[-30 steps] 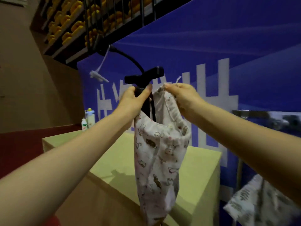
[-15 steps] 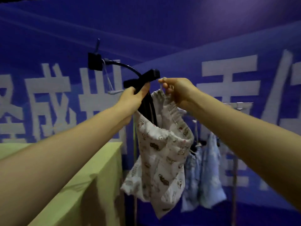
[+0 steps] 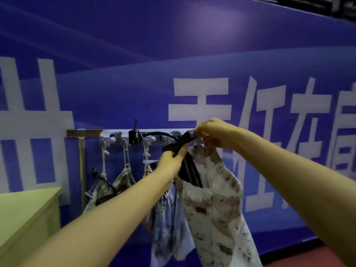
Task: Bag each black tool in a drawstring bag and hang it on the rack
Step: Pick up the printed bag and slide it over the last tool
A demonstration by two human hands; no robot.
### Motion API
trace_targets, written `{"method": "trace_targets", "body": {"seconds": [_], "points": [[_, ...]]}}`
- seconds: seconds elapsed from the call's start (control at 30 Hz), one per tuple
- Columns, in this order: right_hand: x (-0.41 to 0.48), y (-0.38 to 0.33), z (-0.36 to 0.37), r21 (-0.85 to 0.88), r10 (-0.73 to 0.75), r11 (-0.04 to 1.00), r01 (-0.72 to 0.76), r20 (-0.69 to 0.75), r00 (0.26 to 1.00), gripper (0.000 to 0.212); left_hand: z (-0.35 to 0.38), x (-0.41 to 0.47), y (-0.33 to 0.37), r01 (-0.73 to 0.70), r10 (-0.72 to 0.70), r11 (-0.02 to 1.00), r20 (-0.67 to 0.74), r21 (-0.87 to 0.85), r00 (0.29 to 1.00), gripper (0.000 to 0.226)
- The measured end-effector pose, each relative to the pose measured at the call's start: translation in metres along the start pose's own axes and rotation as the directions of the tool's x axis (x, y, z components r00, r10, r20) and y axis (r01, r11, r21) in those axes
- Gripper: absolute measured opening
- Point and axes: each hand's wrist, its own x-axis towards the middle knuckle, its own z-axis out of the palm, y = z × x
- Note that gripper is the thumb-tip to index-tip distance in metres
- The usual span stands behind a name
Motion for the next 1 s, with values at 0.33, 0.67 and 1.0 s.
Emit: {"method": "trace_targets", "body": {"seconds": [0.33, 0.67, 1.0], "points": [[0.077, 0.040, -0.022, -0.060, -0.036, 0.998, 0.029, -0.123, 0.992, 0.015, 0.042, 0.080, -0.026, 0.063, -0.059, 0.994, -0.040, 0.090, 0.997, 0.054], [0.154, 0.066, -0.030, -0.155, -0.071, 0.987, 0.036, -0.229, 0.971, 0.016, 0.071, 0.133, -0.056, 0.118, -0.099, 0.983, -0.135, 0.141, 0.986, 0.042], [0.184, 0.077, -0.031, -0.214, -0.133, 0.972, 0.100, -0.147, 0.980, 0.016, 0.087, 0.153, -0.063, 0.142, -0.125, 0.983, -0.143, 0.115, 0.982, 0.036]]}}
